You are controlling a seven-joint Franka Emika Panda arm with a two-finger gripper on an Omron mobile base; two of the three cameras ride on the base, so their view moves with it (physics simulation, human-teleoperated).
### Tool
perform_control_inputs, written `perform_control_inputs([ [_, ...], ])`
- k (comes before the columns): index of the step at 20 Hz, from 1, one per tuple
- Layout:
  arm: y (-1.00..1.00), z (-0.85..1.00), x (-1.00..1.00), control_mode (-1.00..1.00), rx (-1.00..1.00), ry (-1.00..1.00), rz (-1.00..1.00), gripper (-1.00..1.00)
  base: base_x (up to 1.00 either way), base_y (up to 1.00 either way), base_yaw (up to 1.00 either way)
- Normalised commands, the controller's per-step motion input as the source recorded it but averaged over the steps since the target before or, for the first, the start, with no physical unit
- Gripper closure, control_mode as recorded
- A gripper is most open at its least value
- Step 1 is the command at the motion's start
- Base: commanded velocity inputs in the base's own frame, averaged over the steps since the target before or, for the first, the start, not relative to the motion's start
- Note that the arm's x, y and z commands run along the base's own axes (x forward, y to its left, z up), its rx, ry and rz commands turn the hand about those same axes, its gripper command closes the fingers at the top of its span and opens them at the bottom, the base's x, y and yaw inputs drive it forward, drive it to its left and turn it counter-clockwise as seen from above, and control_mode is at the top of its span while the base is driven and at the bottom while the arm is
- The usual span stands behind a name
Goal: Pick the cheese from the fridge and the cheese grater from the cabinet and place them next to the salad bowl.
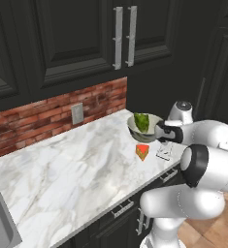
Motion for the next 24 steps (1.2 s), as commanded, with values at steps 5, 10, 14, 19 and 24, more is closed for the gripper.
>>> perform_control_inputs([
  [5,0.01,0.00,0.06,-1.00,0.00,0.00,0.00,-1.00,0.00,0.00,0.00],
  [10,0.01,0.00,0.00,-1.00,0.01,0.05,0.00,-1.00,0.00,0.00,0.00],
  [14,0.00,0.06,0.00,-1.00,0.15,0.09,0.00,-1.00,0.00,0.00,0.00],
  [19,0.00,0.01,0.00,-1.00,0.14,0.12,-0.01,-1.00,0.00,0.00,0.00],
  [24,0.00,0.00,0.00,-1.00,0.09,0.18,-0.02,-1.00,0.00,0.00,0.00],
])
